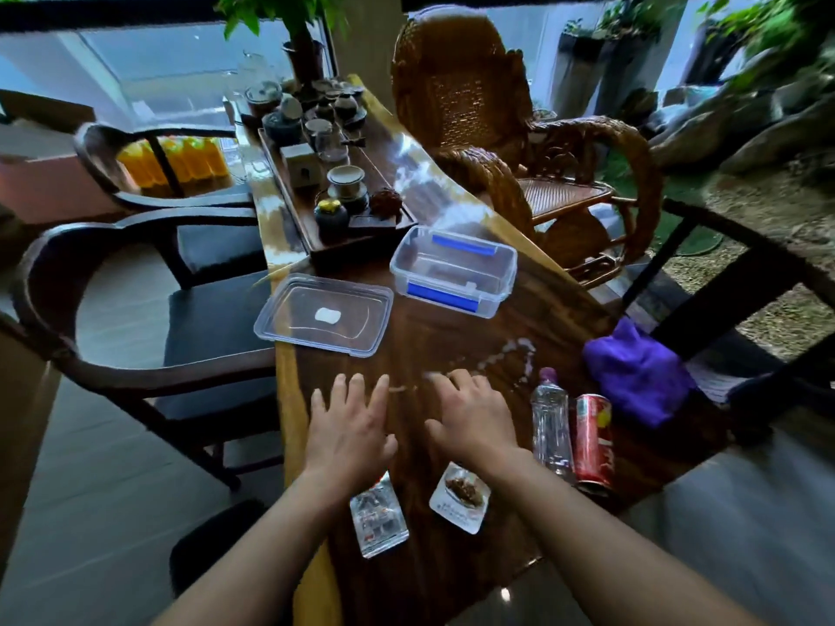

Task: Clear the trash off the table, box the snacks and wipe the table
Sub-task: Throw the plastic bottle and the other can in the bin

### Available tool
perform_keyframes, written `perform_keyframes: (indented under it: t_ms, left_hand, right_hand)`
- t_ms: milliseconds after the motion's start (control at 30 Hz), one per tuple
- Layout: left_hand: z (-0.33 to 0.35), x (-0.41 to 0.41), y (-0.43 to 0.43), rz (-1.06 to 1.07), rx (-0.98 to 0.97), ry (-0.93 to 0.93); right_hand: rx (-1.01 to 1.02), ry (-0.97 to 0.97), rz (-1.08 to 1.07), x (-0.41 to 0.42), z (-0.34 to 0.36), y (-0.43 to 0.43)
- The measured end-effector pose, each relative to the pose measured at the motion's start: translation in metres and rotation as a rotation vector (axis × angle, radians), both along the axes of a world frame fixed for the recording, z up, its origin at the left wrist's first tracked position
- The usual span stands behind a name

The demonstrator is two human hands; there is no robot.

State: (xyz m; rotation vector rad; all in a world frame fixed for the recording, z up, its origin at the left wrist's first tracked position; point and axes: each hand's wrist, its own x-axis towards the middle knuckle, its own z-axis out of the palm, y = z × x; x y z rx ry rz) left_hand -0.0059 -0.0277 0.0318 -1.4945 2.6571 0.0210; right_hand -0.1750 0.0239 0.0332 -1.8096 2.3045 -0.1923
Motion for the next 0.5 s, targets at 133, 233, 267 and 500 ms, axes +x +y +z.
perform_keyframes:
  t_ms: [133,233,267,500]
  left_hand:
    - [-0.003,-0.032,0.015,-0.093,0.032,0.014]
    - [-0.006,-0.050,0.019,-0.150,0.061,0.034]
    - [-0.006,-0.055,0.020,-0.176,0.058,0.039]
    - [-0.008,-0.084,0.028,-0.327,0.107,0.065]
  right_hand:
    - [0.006,0.010,-0.088,-0.028,0.001,0.022]
    - [0.019,0.004,-0.162,-0.043,0.000,0.036]
    - [0.014,0.010,-0.190,-0.047,0.001,0.042]
    - [0.030,0.018,-0.386,-0.068,0.005,0.076]
